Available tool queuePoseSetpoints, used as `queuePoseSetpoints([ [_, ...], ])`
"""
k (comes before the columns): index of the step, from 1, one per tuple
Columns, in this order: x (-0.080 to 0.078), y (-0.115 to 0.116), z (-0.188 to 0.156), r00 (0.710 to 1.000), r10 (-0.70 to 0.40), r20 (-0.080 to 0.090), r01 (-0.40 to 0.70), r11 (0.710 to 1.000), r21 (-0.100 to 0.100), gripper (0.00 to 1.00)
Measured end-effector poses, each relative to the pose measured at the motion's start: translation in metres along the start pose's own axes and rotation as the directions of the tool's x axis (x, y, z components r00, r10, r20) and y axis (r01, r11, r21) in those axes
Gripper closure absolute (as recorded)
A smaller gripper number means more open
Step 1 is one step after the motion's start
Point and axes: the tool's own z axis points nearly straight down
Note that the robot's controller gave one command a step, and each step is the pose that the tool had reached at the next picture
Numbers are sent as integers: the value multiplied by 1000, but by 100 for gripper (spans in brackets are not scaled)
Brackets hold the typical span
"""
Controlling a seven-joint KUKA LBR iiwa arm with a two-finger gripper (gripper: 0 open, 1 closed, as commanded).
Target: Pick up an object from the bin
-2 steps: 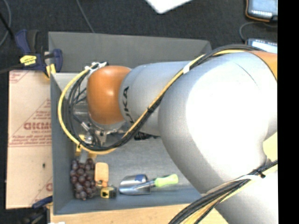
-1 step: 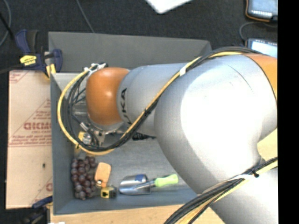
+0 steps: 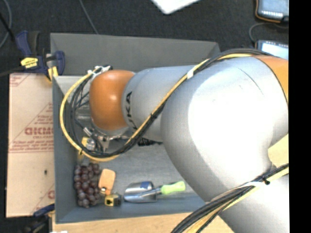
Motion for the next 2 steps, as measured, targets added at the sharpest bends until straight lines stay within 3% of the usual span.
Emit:
queuePoseSetpoints([
  [2, 2, -2, -23, 1000, 1, -8, -1, 1000, 6, 100],
])
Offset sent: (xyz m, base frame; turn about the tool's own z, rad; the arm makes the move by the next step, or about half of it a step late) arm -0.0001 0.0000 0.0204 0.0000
